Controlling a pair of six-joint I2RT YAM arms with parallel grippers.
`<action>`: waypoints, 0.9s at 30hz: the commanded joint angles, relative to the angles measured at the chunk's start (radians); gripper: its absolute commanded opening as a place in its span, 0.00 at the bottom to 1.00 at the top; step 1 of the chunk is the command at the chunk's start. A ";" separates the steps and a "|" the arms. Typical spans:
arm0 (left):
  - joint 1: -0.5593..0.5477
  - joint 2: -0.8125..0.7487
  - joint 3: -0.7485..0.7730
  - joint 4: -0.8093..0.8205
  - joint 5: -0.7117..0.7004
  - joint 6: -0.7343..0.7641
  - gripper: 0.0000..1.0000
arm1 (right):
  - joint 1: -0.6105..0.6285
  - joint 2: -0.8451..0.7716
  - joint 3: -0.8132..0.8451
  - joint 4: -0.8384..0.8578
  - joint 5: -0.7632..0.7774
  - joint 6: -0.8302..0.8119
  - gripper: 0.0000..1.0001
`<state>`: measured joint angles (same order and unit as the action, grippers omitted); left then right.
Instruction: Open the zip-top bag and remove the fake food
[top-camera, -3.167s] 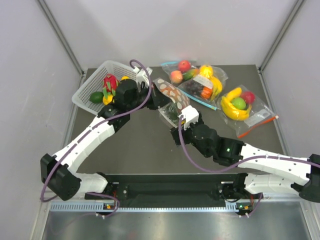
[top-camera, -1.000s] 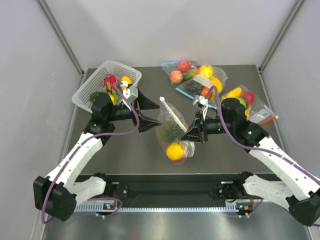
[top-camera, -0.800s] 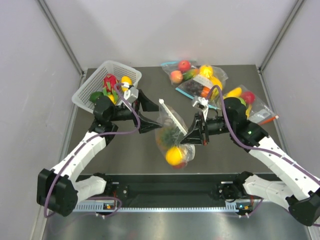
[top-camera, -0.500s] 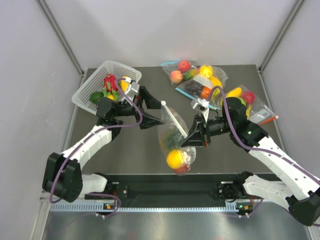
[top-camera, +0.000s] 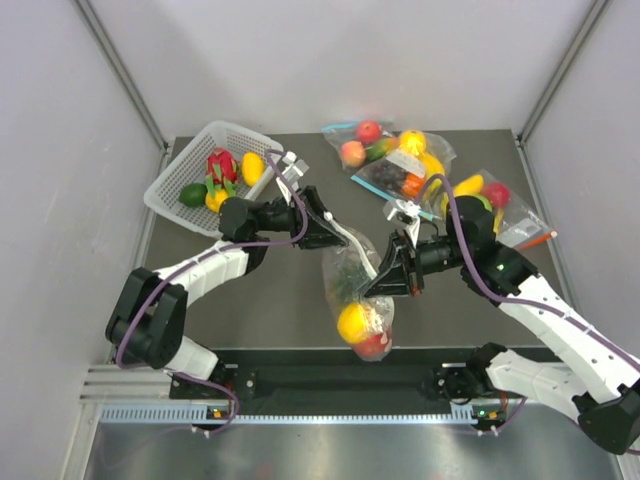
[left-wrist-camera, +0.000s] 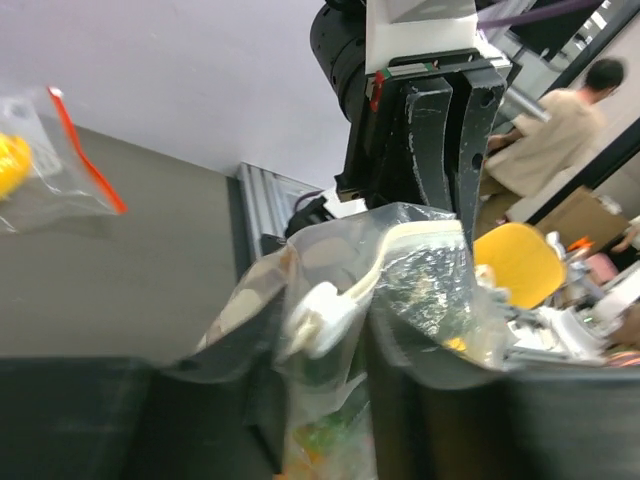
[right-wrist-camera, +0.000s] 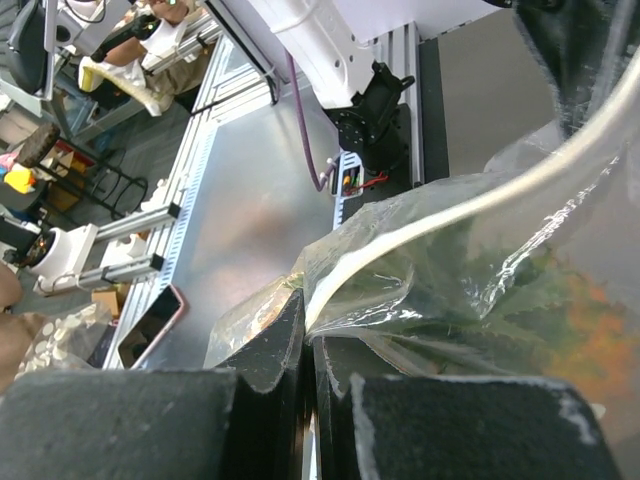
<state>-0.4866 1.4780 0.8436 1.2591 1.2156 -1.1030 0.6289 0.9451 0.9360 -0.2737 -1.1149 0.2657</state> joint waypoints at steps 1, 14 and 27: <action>-0.003 -0.007 0.006 0.396 0.024 -0.095 0.29 | -0.023 -0.022 0.014 0.064 0.003 -0.014 0.00; -0.004 -0.283 0.041 -0.475 0.062 0.517 0.00 | -0.077 -0.023 0.060 -0.168 0.305 -0.166 0.33; -0.026 -0.377 0.091 -1.184 -0.096 0.980 0.00 | -0.080 -0.155 0.115 -0.179 0.570 -0.252 0.67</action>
<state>-0.4984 1.1019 0.9291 0.2100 1.1652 -0.2466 0.5617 0.8341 0.9955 -0.5034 -0.6315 0.0601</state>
